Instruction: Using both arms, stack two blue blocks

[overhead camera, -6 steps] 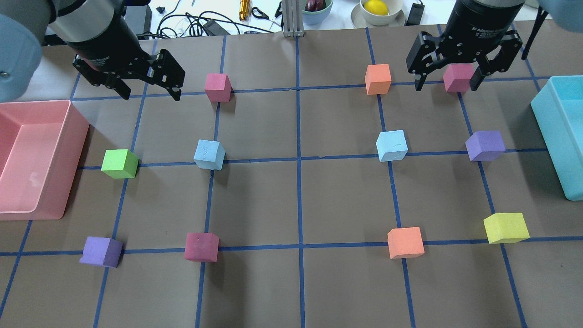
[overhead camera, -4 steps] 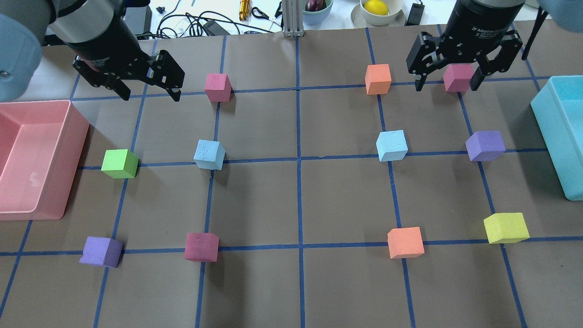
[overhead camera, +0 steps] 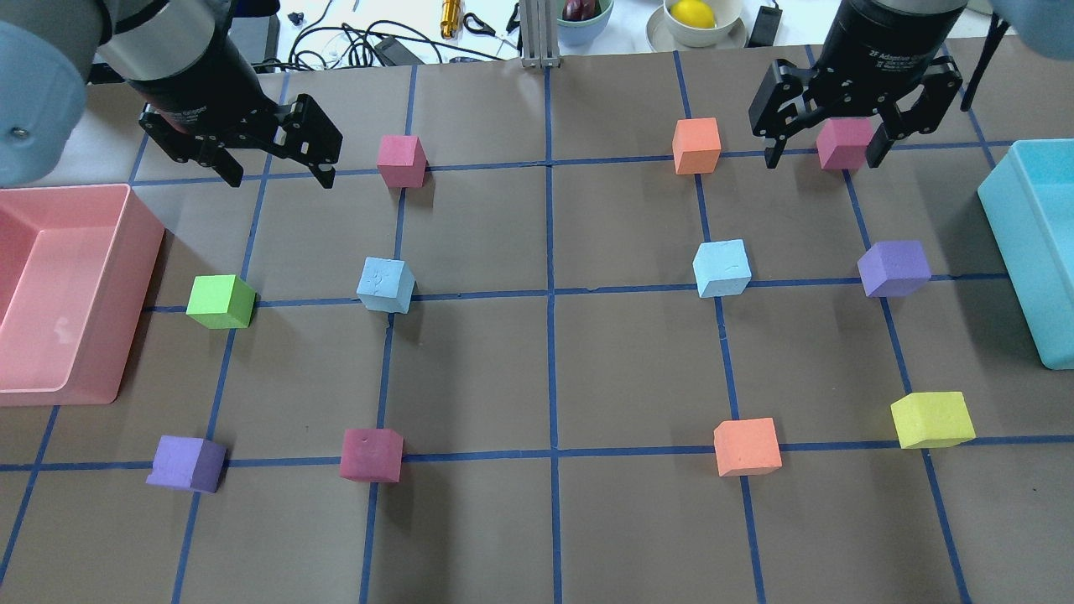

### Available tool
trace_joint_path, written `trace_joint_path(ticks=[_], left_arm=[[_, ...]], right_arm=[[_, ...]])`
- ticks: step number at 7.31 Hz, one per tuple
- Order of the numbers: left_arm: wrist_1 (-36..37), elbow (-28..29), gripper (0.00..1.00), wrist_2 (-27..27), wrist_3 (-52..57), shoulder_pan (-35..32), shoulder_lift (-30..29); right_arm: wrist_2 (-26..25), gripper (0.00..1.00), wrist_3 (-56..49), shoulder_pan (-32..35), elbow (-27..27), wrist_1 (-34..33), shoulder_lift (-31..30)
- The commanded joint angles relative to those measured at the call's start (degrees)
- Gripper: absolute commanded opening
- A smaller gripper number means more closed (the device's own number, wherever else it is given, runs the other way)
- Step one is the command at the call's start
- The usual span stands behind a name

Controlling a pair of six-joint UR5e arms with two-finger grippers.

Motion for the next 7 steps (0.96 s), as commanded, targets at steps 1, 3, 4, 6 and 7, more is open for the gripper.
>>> trace_joint_path(ticks=[1,3,4,6,7], left_arm=[[2.43,-0.19,1.00,-0.12,-0.26,-0.11,-3.88],[9.54,-0.27,1.00,-0.12,0.52,-0.20,-9.50],[10.18,-0.80,1.00,-0.03,0.62,-0.20,-11.53],[11.49,-0.98,1.00,-0.03,0.53,-0.20,-14.35],[11.59,-1.42,1.00,-0.03,0.53,-0.29,-14.97]], right_arm=[[0.08,1.00,0.03,0.02,0.00,-0.27,-0.08],[0.17,1.00,0.03,0.02,0.17,0.86,0.18],[0.09,1.00,-0.06,-0.06,0.26,0.70,0.44],[0.26,1.00,0.03,0.02,0.26,-0.53,2.19],[0.17,1.00,0.55,-0.06,0.35,-3.14,5.94]])
